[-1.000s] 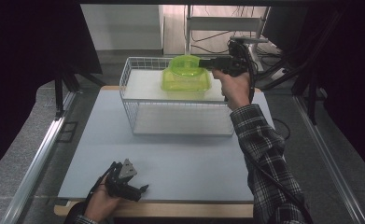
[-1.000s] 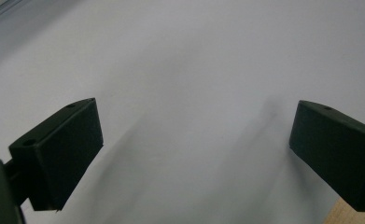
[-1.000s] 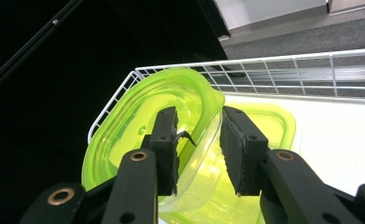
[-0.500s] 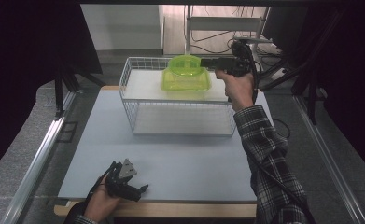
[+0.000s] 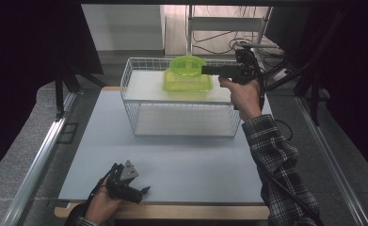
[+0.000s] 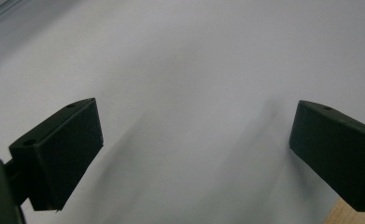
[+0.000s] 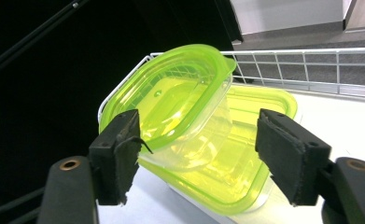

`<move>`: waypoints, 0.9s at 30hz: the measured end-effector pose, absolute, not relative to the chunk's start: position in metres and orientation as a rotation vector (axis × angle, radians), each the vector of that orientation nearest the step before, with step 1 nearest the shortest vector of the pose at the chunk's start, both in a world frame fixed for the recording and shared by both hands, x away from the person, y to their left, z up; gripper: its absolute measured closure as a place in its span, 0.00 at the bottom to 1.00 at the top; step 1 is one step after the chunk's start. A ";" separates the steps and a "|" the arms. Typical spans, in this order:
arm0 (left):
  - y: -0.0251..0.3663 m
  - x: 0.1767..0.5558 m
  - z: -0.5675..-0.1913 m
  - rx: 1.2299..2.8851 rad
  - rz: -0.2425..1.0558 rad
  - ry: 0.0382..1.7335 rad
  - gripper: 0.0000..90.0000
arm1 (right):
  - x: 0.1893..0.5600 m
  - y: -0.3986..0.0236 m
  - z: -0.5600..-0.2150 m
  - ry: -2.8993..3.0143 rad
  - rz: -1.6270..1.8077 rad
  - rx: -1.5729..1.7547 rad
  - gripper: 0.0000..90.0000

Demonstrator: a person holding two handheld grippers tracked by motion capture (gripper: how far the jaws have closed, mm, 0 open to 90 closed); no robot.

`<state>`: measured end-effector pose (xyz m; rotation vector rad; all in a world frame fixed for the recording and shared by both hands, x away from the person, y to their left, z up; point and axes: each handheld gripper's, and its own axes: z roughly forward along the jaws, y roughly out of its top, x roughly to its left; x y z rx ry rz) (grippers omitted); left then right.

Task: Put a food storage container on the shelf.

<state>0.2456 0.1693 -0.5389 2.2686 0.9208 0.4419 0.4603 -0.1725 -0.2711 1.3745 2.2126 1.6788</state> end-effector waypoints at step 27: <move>0.174 0.247 -0.536 2.223 0.406 0.946 0.03 | 0.428 -0.173 -0.296 2.307 1.531 1.159 0.14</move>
